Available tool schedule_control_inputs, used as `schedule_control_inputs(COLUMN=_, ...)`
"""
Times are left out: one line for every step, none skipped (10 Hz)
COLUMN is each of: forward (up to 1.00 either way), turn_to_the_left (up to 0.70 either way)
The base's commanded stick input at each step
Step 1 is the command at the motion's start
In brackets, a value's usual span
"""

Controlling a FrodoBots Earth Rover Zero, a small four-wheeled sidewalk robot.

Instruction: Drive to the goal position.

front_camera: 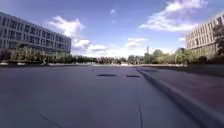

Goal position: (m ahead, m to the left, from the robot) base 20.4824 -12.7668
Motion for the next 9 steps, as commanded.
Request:
schedule_control_inputs(forward=0.70, turn_to_the_left=0.00)
schedule_control_inputs(forward=0.70, turn_to_the_left=0.00)
schedule_control_inputs(forward=0.70, turn_to_the_left=0.00)
schedule_control_inputs(forward=0.70, turn_to_the_left=0.00)
schedule_control_inputs(forward=0.70, turn_to_the_left=0.00)
schedule_control_inputs(forward=0.70, turn_to_the_left=0.00)
schedule_control_inputs(forward=0.70, turn_to_the_left=0.00)
schedule_control_inputs(forward=0.70, turn_to_the_left=0.00)
schedule_control_inputs(forward=0.70, turn_to_the_left=0.00)
